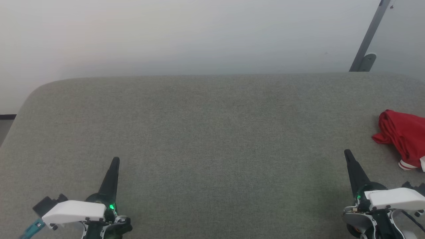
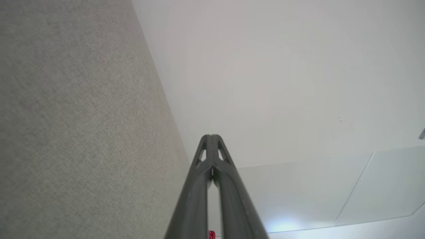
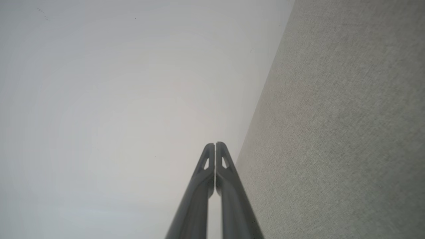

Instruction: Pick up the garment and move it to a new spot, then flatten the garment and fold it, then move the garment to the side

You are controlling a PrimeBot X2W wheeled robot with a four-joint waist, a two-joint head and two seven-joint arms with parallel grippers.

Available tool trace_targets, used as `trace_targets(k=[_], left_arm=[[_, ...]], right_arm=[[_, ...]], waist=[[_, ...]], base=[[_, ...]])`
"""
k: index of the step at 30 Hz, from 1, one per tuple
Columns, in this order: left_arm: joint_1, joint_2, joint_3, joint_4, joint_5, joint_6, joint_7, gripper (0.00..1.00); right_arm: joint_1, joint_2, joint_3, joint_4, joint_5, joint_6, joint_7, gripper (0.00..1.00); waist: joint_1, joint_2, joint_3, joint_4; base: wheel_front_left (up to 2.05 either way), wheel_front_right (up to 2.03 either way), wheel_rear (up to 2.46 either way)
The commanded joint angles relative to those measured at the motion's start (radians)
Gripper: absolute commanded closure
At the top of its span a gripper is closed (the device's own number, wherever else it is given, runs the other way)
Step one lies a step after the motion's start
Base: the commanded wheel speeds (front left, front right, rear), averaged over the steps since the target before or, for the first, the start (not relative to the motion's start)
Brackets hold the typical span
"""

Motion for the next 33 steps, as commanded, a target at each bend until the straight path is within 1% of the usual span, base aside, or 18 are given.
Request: trace_targets(k=[1,20,33], left_arm=[[-0.025,-0.001,0.005,0.000,-0.016,0.000,0.007,1.00],[-0.046,-0.009,0.010,0.010,-0.135,0.000,0.041,1.00],[-0.046,-0.009,0.010,0.010,-0.132,0.000,0.041,1.00]], right_arm=[[-0.015,0.004,-0.003,-0.006,0.019,0.000,0.006,1.00],[-0.026,0.027,-0.011,-0.004,0.128,0.000,0.037,1.00],[-0.025,0.026,-0.010,-0.004,0.124,0.000,0.037,1.00]], waist=[[0.0000,0.0000,0.000,-0.001],[0.0000,0.0000,0.007,-0.009],[0.0000,0.0000,0.007,-0.009]], base=[[0.00,0.00,0.00],[0.00,0.00,0.00],[0.00,0.00,0.00]])
